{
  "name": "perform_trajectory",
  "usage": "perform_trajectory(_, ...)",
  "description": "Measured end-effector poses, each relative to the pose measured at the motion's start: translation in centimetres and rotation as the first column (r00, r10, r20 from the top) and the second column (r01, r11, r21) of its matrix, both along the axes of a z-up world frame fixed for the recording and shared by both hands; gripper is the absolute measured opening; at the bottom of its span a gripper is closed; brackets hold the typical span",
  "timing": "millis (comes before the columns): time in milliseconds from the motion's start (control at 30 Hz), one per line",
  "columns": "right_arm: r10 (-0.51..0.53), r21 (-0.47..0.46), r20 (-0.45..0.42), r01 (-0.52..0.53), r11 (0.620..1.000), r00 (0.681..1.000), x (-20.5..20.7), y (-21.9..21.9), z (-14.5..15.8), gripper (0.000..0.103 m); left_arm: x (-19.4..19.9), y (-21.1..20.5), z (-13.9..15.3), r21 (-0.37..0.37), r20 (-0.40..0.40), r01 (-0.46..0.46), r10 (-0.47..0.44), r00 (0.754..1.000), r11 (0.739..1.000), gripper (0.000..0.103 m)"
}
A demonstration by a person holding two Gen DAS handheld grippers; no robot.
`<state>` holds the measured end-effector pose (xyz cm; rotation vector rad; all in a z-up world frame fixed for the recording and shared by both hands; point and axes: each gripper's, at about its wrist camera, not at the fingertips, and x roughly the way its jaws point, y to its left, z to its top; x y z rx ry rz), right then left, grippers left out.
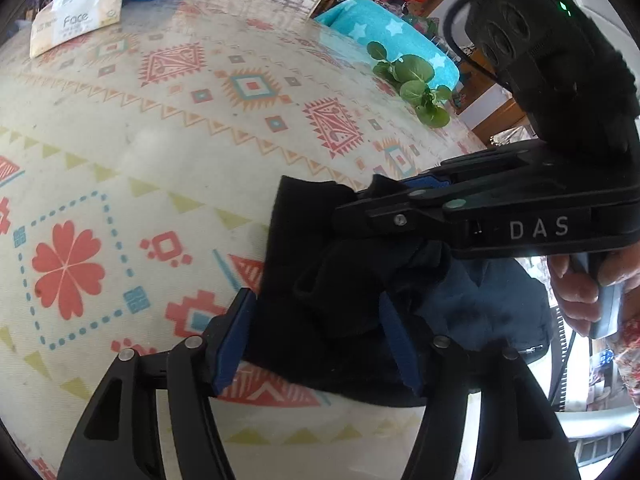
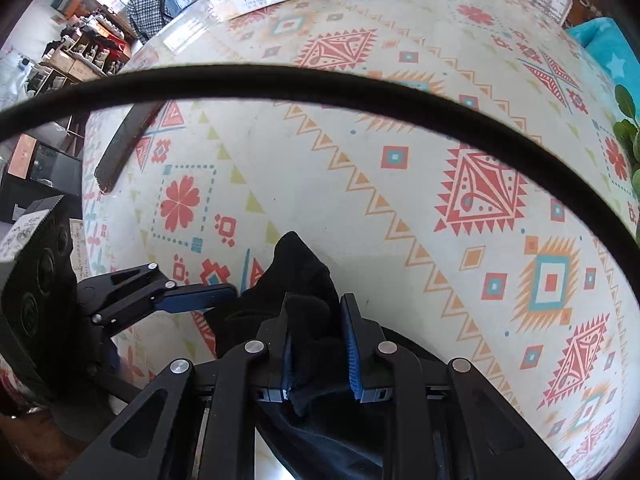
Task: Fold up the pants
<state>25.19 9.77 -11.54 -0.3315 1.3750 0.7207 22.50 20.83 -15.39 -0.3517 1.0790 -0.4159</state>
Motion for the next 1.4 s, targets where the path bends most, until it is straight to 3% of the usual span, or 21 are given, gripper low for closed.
perform_trajectory(67, -0.002, 0.009, 0.004, 0.002, 1.000, 1.000, 0.1, -0.4, 0.1, 0.027, 0.0, -0.4, 0.0, 0.014, 0.006, -0.007, 0.007, 1.000, 1.000, 0.059)
perform_trajectory(100, -0.006, 0.011, 0.005, 0.006, 1.000, 1.000, 0.2, -0.2, 0.1, 0.027, 0.0, -0.5, -0.1, 0.017, -0.002, -0.011, 0.011, 1.000, 1.000, 0.038)
perform_trajectory(133, -0.014, 0.008, 0.012, 0.014, 1.000, 1.000, 0.3, 0.0, 0.0, 0.031, 0.0, -0.4, -0.4, 0.015, -0.016, -0.019, 0.019, 1.000, 1.000, 0.029)
perform_trajectory(200, -0.022, 0.007, 0.018, 0.022, 1.000, 1.000, 0.7, 0.5, 0.0, 0.044, -0.1, 0.1, -0.5, -0.007, -0.028, -0.040, 0.040, 0.999, 0.999, 0.027)
perform_trajectory(267, -0.029, -0.010, 0.049, 0.029, 1.000, 0.998, 0.9, 1.0, -0.1, 0.067, -0.4, 0.4, -0.6, -0.022, -0.033, -0.046, 0.045, 0.998, 0.999, 0.027)
perform_trajectory(500, 0.050, -0.099, 0.033, -0.046, 0.994, 0.998, 1.2, 4.0, -2.4, 0.070, -0.8, 1.1, -0.9, -0.089, -0.040, -0.077, 0.074, 0.996, 0.993, 0.035)
perform_trajectory(600, 0.106, -0.161, 0.083, -0.092, 0.983, 0.991, 0.2, 5.4, -2.8, 0.058, -0.8, 1.1, -0.8, -0.093, -0.046, -0.089, 0.086, 0.995, 0.992, 0.035)
perform_trajectory(667, 0.138, -0.187, 0.086, -0.120, 0.975, 0.987, -0.4, 6.2, -2.8, 0.029, -0.7, 0.8, -0.7, -0.070, -0.056, -0.093, 0.089, 0.994, 0.993, 0.030)
perform_trajectory(800, 0.142, -0.227, 0.076, -0.122, 0.966, 0.987, -0.9, 6.5, -3.1, 0.023, -0.7, 0.7, -0.2, -0.067, -0.073, -0.095, 0.090, 0.993, 0.993, 0.022)
perform_trajectory(933, 0.089, -0.173, 0.061, -0.077, 0.982, 0.994, -0.9, 5.1, -2.2, 0.023, -1.1, 0.3, 1.3, -0.071, -0.053, -0.085, 0.081, 0.995, 0.994, 0.020)
perform_trajectory(1200, 0.005, -0.048, 0.091, -0.001, 0.999, 0.996, -2.4, 0.3, 2.5, 0.023, -2.3, -2.0, 5.7, -0.132, 0.002, -0.054, 0.055, 0.998, 0.990, 0.020)
perform_trajectory(1400, -0.077, 0.026, 0.136, 0.074, 0.997, 0.988, -4.8, -4.7, 6.7, 0.023, -3.7, -7.4, 8.6, -0.136, 0.066, 0.019, -0.010, 0.998, 0.990, 0.020)
